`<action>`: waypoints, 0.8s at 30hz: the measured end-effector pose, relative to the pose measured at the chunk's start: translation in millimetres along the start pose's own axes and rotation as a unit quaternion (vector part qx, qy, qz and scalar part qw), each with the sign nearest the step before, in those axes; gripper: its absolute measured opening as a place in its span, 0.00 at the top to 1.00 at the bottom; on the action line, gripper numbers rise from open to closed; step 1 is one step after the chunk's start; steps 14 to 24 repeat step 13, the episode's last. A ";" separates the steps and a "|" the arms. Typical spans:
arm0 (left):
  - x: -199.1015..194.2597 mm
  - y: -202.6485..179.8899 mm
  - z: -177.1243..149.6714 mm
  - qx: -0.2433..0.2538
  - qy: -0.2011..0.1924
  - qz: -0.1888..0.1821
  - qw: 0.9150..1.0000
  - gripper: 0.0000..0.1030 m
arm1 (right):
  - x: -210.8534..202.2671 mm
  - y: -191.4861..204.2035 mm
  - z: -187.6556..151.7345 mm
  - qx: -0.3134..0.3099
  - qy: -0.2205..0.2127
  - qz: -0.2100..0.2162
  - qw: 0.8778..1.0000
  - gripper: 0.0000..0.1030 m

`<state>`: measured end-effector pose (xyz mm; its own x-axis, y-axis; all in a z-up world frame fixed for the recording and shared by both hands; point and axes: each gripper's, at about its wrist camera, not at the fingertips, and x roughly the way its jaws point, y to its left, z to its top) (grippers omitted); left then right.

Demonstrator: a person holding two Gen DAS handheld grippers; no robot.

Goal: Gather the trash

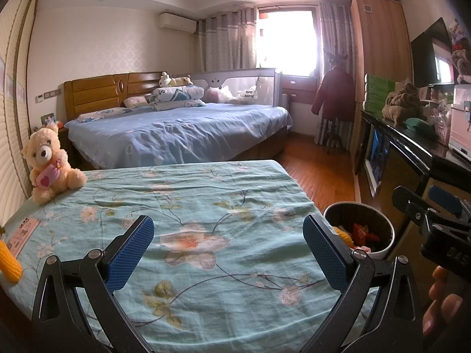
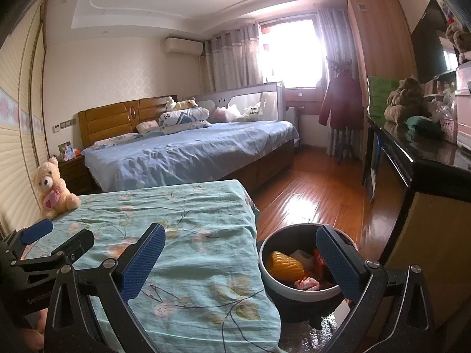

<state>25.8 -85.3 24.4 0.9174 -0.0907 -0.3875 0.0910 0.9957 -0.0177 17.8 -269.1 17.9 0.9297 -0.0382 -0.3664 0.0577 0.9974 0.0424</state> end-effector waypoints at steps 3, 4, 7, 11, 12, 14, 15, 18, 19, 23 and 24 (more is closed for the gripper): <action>0.2 0.3 0.0 -0.001 0.001 0.000 1.000 0.00 | 4.1 0.6 -1.9 0.003 0.005 0.002 1.000 0.00; 1.4 0.6 0.3 -0.001 0.002 -0.001 1.000 0.00 | 5.8 1.7 -2.4 0.005 0.008 0.002 1.000 0.00; 5.7 3.9 -0.8 -0.002 0.007 -0.001 1.000 0.00 | 9.3 0.0 -4.0 0.008 0.015 0.005 1.000 0.00; 14.8 11.0 -2.9 -0.005 0.016 -0.001 1.000 0.00 | 17.9 0.2 -5.8 0.011 0.029 0.009 0.999 0.00; 17.1 13.2 -3.7 -0.007 0.019 -0.001 1.000 0.00 | 20.0 -0.2 -6.3 0.012 0.034 0.010 0.999 0.00; 19.6 15.1 -4.3 -0.007 0.021 -0.001 1.000 0.00 | 22.6 0.8 -7.3 0.012 0.038 0.011 0.999 0.00; 19.6 15.1 -4.3 -0.007 0.021 -0.001 1.000 0.00 | 22.6 0.8 -7.3 0.012 0.038 0.011 0.999 0.00; 19.6 15.1 -4.3 -0.007 0.021 -0.001 1.000 0.00 | 22.6 0.8 -7.3 0.012 0.038 0.011 0.999 0.00; 19.6 15.1 -4.3 -0.007 0.021 -0.001 1.000 0.00 | 22.6 0.8 -7.3 0.012 0.038 0.011 0.999 0.00; 19.6 15.1 -4.3 -0.007 0.021 -0.001 1.000 0.00 | 22.6 0.8 -7.3 0.012 0.038 0.011 0.999 0.00; 19.6 15.1 -4.3 -0.007 0.021 -0.001 1.000 0.00 | 22.6 0.8 -7.3 0.012 0.038 0.011 0.999 0.00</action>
